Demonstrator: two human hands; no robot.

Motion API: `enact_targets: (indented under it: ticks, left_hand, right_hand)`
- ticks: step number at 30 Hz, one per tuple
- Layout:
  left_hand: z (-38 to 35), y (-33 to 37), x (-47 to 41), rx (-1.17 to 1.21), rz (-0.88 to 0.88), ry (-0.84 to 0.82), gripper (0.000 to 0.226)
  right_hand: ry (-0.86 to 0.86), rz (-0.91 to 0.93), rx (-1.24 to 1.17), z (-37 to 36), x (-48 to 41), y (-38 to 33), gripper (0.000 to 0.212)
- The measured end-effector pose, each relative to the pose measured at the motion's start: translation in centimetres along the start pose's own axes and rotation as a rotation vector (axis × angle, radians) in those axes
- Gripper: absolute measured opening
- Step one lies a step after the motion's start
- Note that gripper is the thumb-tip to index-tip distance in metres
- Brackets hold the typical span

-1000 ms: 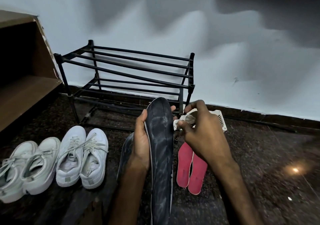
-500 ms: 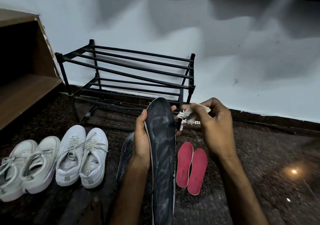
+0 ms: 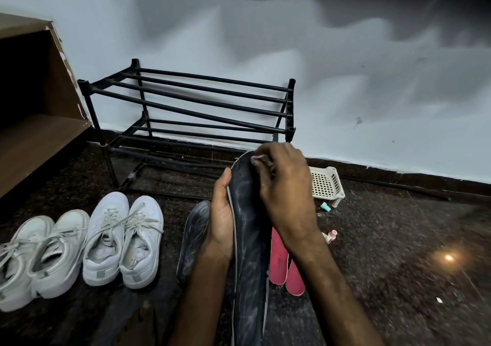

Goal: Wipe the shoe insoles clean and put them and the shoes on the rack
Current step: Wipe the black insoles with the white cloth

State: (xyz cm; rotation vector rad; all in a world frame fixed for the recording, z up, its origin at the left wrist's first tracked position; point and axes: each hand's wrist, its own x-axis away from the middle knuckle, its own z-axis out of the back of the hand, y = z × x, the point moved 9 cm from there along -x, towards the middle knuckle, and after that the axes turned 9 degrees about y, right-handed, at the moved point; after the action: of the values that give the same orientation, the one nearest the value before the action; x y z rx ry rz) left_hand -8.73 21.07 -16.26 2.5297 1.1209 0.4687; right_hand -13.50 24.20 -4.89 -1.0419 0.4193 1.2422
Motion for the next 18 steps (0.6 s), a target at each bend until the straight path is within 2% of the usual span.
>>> enact_targets:
  ticks: [2,6,8,10,15,18]
  left_hand:
    - [0.3,0.0,-0.1,0.026,-0.012,0.023,0.048]
    - [0.3,0.8,-0.2,0.042,-0.019,0.025,0.049]
    - [0.2,0.6,-0.4,0.021,-0.024,0.02,0.059]
    - [0.1,0.3,-0.5,0.009,-0.023,0.025,0.059]
    - [-0.1,-0.1,-0.4,-0.022,0.004,-0.011,0.049]
    - [0.3,0.1,-0.5,-0.06,0.005,0.034,0.053]
  right_hand:
    - [-0.046,0.064,-0.007,-1.6,0.5,-0.8,0.012]
    - [-0.129,0.034,-0.163,-2.6,1.4,0.0,0.018]
    - [-0.1,0.035,-0.088,-2.1,1.6,0.8,0.024]
    - [-0.054,0.012,-0.055,-1.7,1.8,1.1,0.03]
    - [0.055,-0.048,-0.224,-0.9,1.5,1.5,0.023]
    - [0.064,0.012,-0.297,-0.6,1.8,0.6,0.014]
